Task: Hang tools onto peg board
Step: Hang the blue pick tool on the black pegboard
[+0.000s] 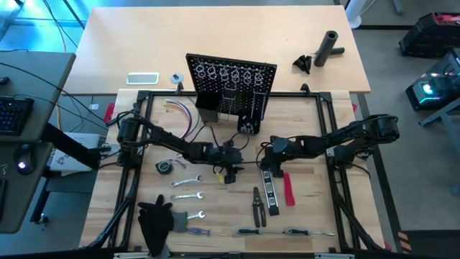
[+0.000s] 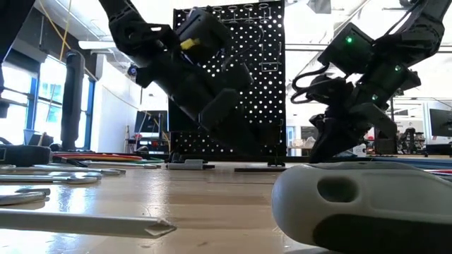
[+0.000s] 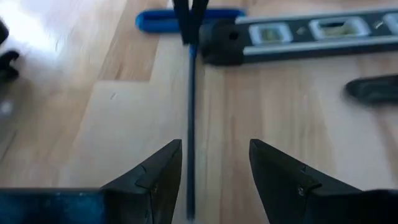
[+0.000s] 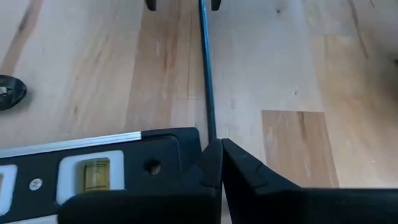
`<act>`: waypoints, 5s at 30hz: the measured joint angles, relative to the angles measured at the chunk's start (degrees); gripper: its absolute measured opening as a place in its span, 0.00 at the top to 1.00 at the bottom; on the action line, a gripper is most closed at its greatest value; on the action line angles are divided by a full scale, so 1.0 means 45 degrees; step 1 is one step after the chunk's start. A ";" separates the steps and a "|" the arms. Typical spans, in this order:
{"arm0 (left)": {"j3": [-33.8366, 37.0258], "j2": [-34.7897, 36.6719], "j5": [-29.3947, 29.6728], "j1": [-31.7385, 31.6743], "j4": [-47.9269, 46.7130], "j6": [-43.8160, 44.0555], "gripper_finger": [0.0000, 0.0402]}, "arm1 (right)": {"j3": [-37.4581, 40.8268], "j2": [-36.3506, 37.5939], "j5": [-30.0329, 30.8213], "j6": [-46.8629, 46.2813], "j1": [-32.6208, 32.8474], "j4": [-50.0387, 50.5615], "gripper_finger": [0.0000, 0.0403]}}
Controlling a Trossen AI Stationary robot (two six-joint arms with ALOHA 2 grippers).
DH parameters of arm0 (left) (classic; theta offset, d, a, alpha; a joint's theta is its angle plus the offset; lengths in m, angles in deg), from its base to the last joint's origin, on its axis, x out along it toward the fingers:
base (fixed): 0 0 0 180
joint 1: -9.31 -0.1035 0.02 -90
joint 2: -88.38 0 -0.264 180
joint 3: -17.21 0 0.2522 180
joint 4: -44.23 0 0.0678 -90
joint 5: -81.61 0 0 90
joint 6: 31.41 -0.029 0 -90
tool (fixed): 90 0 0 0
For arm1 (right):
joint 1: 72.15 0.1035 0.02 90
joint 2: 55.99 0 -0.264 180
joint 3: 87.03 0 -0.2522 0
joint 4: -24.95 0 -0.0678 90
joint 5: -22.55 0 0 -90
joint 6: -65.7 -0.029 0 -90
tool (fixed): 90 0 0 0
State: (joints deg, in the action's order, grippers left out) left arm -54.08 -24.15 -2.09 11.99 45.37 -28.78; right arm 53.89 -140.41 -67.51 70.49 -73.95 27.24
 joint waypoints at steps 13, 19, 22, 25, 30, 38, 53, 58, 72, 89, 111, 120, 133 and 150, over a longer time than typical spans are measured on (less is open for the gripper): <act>-0.0007 -0.0254 -0.0212 -0.0277 0.0508 0.0187 0.55 | -0.0021 -0.0118 0.0069 -0.0208 -0.0005 -0.0041 0.75; -0.0003 -0.0530 -0.0284 -0.0272 0.0653 0.0277 0.55 | -0.0029 -0.0418 -0.0692 -0.0757 0.0000 -0.0165 0.73; -0.0003 -0.0530 -0.0265 -0.0267 0.0683 0.0277 0.55 | -0.0029 -0.0432 -0.0731 -0.0775 -0.0003 -0.0183 0.73; -0.0003 -0.0530 -0.0243 -0.0267 0.0721 0.0277 0.55 | -0.0029 -0.0437 -0.0986 -0.0906 -0.0009 -0.0330 0.73; -0.0003 -0.0530 -0.0240 -0.0267 0.0727 0.0277 0.55 | -0.0029 -0.0442 -0.1043 -0.1066 -0.0005 -0.0402 0.73; -0.0003 -0.0530 -0.0250 -0.0267 0.0741 0.0277 0.55 | -0.0029 -0.0442 -0.1166 -0.1059 -0.0005 -0.0622 0.73; -0.0003 -0.0530 -0.0274 -0.0263 0.0896 0.0380 0.55 | -0.0918 -0.0403 -0.0098 -0.0047 -0.0015 0.1418 0.73; -0.0069 -0.0575 -0.0279 -0.0282 0.1155 0.0361 0.55 | -0.0918 -0.0649 -0.0014 0.0041 -0.0015 0.1622 0.73; -0.3067 -0.2436 0.0113 -0.0321 -0.2028 0.0507 0.56 | -0.0990 -0.2079 0.0006 0.0166 0.0205 0.0214 0.97; -0.3442 -0.2492 0.0253 -0.0593 -0.2581 0.0224 0.63 | -0.2008 -0.1428 0.0905 0.0947 0.1214 0.1453 1.00; -0.3427 -0.2502 0.0281 -0.0588 -0.3003 -0.0991 0.99 | -0.2710 -0.1378 0.1241 0.0591 0.1007 0.3093 1.00; -0.3415 -0.2497 0.0134 -0.0568 -0.2996 -0.0991 1.00 | -0.2710 -0.1446 0.1237 0.0575 0.0694 0.3023 0.86; -0.3403 -0.2497 -0.0214 -0.0525 -0.2975 -0.0830 0.91 | -0.2749 -0.2722 0.0395 0.0265 0.0311 0.2342 0.81; -0.3408 -0.2492 -0.0282 -0.0520 -0.3068 -0.0816 0.75 | -0.2692 -0.2359 0.1200 0.0471 0.0672 0.2321 0.99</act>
State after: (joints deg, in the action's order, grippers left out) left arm -69.41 -35.37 -3.36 9.65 31.57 -32.45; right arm 41.78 -151.03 -62.11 72.61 -70.93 37.68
